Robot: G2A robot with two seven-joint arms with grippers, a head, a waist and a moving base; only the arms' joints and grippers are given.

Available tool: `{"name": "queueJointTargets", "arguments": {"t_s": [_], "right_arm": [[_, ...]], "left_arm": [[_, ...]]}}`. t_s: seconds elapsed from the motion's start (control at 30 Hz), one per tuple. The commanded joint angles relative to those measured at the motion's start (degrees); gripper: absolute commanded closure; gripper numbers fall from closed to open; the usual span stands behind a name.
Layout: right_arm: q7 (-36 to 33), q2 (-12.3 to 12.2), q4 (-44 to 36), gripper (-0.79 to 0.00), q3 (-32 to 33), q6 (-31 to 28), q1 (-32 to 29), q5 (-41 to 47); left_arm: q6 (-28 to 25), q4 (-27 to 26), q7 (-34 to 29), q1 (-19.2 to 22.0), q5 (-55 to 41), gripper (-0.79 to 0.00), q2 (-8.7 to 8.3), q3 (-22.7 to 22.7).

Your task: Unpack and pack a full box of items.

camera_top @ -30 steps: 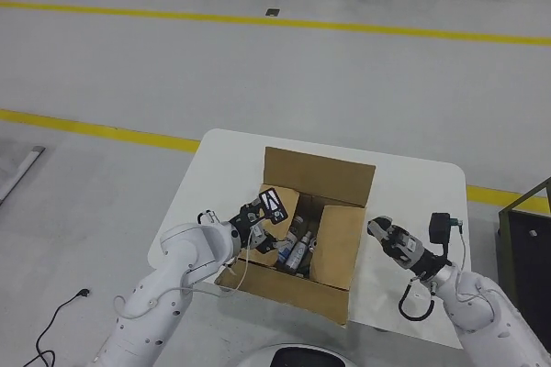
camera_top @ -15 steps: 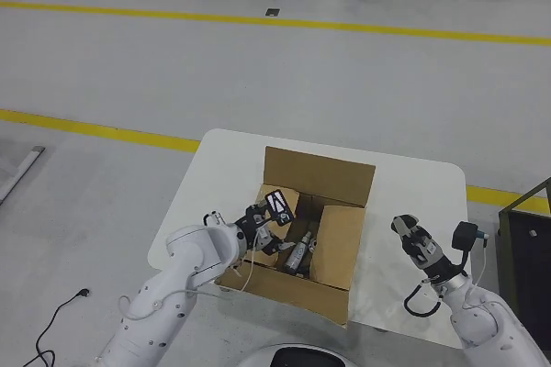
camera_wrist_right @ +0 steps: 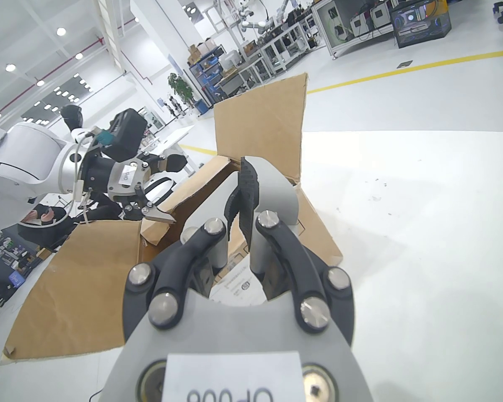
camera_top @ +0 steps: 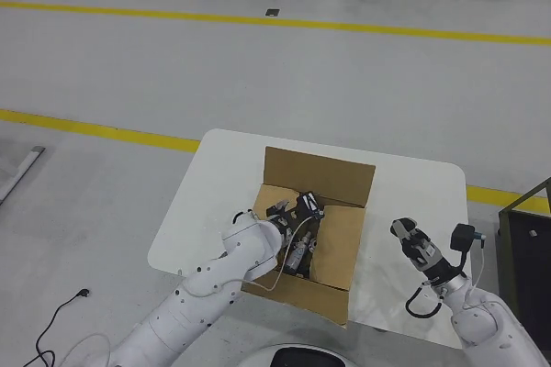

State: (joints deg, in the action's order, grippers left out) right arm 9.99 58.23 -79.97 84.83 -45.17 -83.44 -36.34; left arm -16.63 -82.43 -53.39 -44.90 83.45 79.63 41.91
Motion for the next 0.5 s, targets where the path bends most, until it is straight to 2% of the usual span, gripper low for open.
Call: {"name": "queueJointTargets", "arguments": {"t_s": [0.0,0.27,0.47], "right_arm": [[-0.16,0.08,-0.03,0.000,-0.02,0.03,0.12,-0.12],[-0.35,0.38,-0.09,0.000,0.08,-0.34,0.14,-0.29],[-0.25,0.63,0.11,0.000,0.00,-0.84,0.03,-0.12]], "left_arm": [[3.20,2.78,-0.76,1.03,1.15,-0.785,0.92,-1.67],[9.62,8.87,-2.28,3.29,7.60,-0.785,3.26,-5.41],[10.83,11.20,-2.58,3.93,9.42,-0.785,4.37,-5.87]]}}
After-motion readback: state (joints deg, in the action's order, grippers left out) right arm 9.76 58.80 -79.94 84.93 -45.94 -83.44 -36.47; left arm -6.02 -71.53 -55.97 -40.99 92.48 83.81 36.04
